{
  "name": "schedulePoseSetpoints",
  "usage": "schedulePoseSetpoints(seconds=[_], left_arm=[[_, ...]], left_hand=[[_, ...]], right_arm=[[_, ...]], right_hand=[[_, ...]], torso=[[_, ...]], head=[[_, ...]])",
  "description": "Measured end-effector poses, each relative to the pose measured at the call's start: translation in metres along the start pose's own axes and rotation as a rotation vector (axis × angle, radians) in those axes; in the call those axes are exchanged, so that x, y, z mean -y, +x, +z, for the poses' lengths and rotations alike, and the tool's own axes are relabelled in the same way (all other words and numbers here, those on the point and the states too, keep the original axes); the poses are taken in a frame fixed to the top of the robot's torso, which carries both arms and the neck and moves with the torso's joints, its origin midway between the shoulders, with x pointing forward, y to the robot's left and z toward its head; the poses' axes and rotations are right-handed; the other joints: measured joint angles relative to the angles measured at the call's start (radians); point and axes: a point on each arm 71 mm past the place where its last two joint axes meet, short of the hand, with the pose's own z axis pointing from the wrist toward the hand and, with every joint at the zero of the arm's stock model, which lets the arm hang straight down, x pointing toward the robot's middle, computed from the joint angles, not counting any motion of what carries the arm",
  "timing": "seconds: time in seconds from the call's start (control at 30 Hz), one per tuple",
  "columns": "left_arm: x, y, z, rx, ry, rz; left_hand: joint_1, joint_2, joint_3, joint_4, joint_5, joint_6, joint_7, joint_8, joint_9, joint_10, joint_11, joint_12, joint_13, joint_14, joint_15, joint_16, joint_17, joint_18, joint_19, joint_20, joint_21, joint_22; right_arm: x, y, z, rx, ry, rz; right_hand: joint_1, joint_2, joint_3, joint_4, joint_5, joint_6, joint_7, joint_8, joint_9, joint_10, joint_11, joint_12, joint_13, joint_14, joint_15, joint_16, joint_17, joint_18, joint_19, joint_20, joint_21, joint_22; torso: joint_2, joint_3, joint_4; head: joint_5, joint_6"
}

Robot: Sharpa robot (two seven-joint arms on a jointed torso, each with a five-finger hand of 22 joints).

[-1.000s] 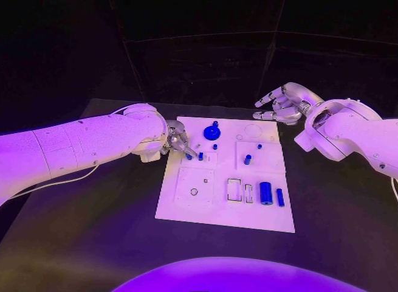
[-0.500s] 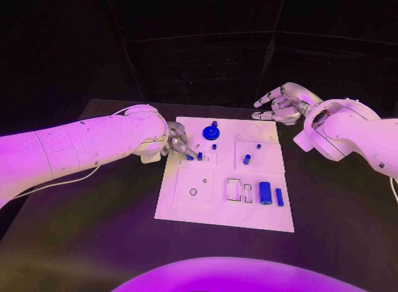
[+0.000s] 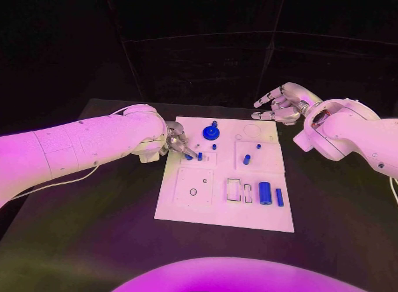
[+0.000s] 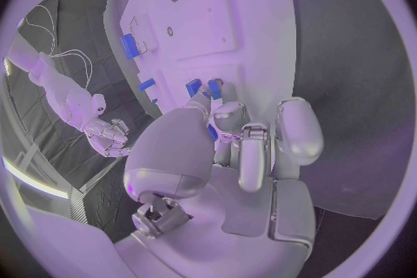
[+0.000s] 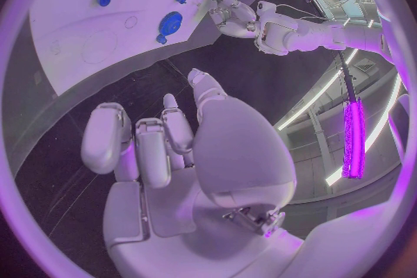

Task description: Assemble the parts on the task board

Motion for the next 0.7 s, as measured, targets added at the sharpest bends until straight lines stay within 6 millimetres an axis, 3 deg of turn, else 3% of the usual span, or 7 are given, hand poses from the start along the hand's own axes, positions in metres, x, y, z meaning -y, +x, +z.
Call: schedulePoseSetpoints(seconds=[0.23,0.4,0.7], left_arm=[[-0.0023,-0.0011,-0.0011,0.011,-0.002,-0.007],[-0.0015,-0.0012,-0.0019,0.017,0.001,-0.01],[-0.0013,-0.0013,-0.0026,0.021,0.003,-0.013]], left_hand=[[0.035,0.003,0.023,-0.032,0.0,-0.002,-0.002,0.003,0.004,0.005,-0.005,0.002,0.003,-0.004,-0.004,0.0,0.0,0.0,0.004,-0.003,0.0,0.003],[0.068,-0.013,0.038,-0.069,-0.001,-0.005,-0.006,0.006,0.004,0.007,-0.007,0.002,0.003,-0.004,-0.004,0.0,0.0,0.0,0.004,-0.004,0.0,0.007],[0.109,-0.019,0.036,-0.073,0.001,-0.004,-0.007,0.004,-0.002,0.011,-0.01,0.002,0.006,0.0,-0.007,0.0,0.0,0.0,0.007,-0.007,0.004,0.014]], right_arm=[[0.0002,-0.0001,0.0002,0.0,0.001,0.0],[0.0001,0.0,0.0003,0.0,0.001,0.0],[0.0003,-0.0001,0.0004,0.001,0.001,0.001]], right_hand=[[0.0,0.0,0.0,0.0,0.0,0.0,0.0,0.0,0.0,0.0,0.0,0.0,0.0,0.0,0.0,0.0,0.0,0.0,0.0,0.0,0.0,0.0],[0.0,0.0,0.0,0.0,0.0,0.0,0.0,0.0,0.0,0.0,0.0,0.0,0.0,0.0,0.0,0.0,0.0,0.0,0.0,0.0,0.0,0.0],[0.0,0.0,0.0,0.0,0.0,0.0,0.0,0.0,0.0,0.0,0.0,0.0,0.0,0.0,0.0,0.0,0.0,0.0,0.0,0.0,0.0,0.0]], torso=[[0.0,-0.0002,0.0012],[0.0,-0.0001,0.0014],[0.0,0.0006,0.0007]], head=[[-0.001,-0.001],[-0.001,-0.003],[0.001,-0.004]])
